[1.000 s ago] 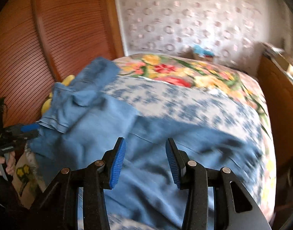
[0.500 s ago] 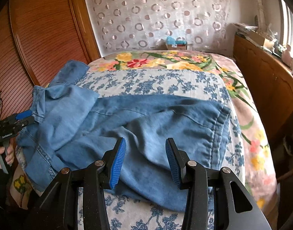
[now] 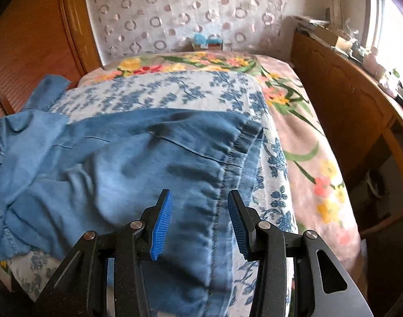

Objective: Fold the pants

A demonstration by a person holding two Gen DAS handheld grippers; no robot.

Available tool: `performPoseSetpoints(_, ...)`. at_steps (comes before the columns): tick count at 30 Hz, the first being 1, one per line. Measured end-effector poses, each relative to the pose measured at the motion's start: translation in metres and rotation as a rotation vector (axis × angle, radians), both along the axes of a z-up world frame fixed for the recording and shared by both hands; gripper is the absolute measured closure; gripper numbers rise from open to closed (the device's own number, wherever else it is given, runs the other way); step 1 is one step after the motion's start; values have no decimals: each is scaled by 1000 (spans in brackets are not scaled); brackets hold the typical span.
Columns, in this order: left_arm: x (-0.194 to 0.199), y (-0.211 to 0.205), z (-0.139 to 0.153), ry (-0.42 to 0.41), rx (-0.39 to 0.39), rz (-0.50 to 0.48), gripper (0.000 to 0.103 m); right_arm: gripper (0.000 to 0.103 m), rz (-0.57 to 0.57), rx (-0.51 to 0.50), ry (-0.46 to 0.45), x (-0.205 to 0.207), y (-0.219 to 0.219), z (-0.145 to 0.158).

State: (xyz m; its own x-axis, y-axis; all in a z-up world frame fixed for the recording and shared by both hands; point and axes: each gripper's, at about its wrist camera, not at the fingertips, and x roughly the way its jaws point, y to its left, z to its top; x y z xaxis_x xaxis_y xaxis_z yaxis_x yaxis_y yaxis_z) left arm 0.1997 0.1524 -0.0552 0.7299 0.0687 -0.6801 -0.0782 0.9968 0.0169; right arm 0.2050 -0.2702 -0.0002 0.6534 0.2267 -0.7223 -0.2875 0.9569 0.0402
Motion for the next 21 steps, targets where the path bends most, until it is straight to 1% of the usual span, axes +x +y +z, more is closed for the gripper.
performPoseSetpoints(9, 12, 37, 8, -17, 12, 78, 30, 58, -35, -17, 25, 25, -3, -3)
performPoseSetpoints(12, 15, 43, 7, -15, 10, 86, 30, 58, -41, -28, 24, 33, 3, -4)
performPoseSetpoints(17, 22, 45, 4, -9, 13, 84, 30, 58, -48, -56, 10, 36, 17, -7)
performPoseSetpoints(21, 24, 45, 4, -7, 12, 83, 30, 58, -38, -70, 0, 32, 23, -11)
